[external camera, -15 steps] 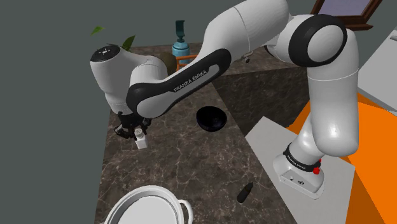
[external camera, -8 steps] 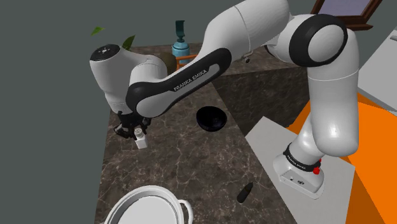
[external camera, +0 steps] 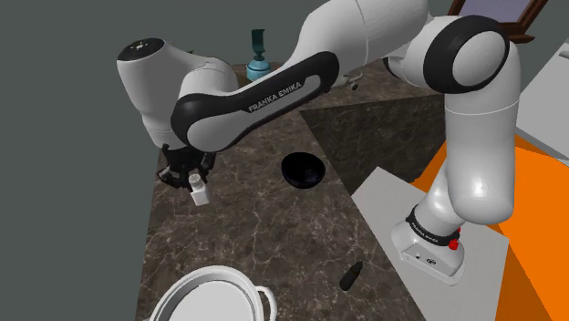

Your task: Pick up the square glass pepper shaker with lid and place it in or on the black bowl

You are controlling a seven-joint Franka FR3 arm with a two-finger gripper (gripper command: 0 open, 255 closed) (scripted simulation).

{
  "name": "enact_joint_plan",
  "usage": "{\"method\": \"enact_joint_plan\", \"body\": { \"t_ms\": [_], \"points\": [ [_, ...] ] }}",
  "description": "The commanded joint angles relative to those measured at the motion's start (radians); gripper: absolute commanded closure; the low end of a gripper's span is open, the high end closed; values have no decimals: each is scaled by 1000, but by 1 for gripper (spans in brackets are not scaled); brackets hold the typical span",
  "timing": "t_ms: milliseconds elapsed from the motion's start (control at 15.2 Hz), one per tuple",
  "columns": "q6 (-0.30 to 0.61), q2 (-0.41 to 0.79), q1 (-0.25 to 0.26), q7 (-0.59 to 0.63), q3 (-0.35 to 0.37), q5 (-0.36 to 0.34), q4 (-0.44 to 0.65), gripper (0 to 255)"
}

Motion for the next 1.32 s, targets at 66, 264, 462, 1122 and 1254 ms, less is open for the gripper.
{"method": "enact_joint_plan", "body": {
  "t_ms": [66, 264, 462, 1122, 1254],
  "points": [
    [-35, -10, 0, -8, 4, 8, 27, 255],
    [-70, -19, 2, -15, 8, 15, 55, 255],
    [-106, -25, 4, -22, 11, 21, 86, 255],
    [-236, -31, 22, -42, 17, 31, 215, 255],
    [-264, -29, 28, -45, 18, 31, 246, 255]
  ]
}}
